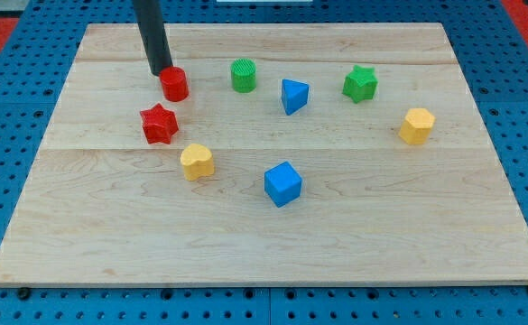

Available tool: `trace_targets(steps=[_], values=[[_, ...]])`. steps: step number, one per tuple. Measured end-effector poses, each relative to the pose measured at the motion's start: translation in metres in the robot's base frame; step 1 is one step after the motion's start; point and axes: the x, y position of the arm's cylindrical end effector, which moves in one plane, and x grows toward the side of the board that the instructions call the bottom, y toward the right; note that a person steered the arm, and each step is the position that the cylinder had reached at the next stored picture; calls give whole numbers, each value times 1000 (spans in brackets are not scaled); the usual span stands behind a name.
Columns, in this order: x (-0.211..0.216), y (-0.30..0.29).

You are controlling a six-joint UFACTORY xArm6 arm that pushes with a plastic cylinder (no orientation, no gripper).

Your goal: Slightly push the red star towards the right of the board

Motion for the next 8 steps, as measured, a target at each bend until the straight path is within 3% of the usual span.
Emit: trace_targets(steps=[2,4,8], values=[[5,-51],[51,-88],[122,-22]])
